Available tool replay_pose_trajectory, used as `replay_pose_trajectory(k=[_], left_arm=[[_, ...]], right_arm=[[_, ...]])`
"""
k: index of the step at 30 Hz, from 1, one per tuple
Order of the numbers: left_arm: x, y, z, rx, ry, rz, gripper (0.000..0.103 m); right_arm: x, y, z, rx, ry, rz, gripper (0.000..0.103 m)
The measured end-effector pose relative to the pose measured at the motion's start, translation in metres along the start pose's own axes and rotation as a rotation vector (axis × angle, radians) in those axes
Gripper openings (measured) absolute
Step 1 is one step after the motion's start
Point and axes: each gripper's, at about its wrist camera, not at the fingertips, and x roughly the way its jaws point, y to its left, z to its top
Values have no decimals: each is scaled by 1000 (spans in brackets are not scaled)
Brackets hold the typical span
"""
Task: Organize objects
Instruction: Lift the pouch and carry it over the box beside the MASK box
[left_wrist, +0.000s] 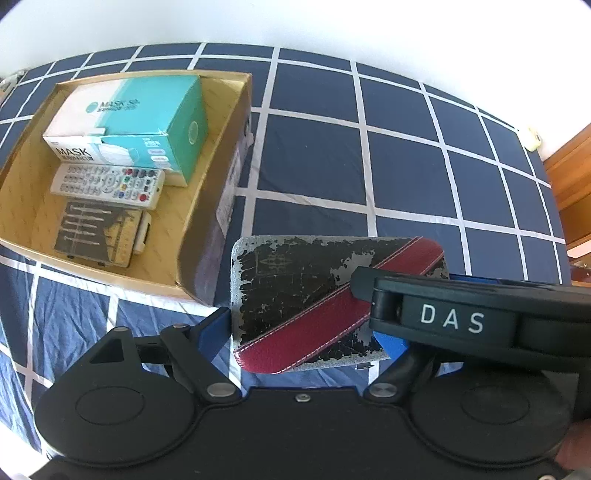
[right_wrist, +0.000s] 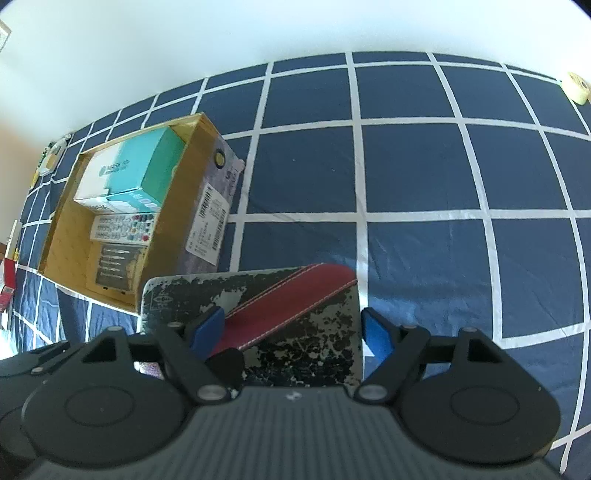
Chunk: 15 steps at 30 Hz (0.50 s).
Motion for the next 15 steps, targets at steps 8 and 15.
replay_pose_trajectory(k=[8,15], left_arm=[[-11,28,14,28,-12,3,81],[-23,71,33,47,-24,3,81]], right_arm=[[0,29,7,17,-22,4,79],[5,73,19,25,-44,1,79]])
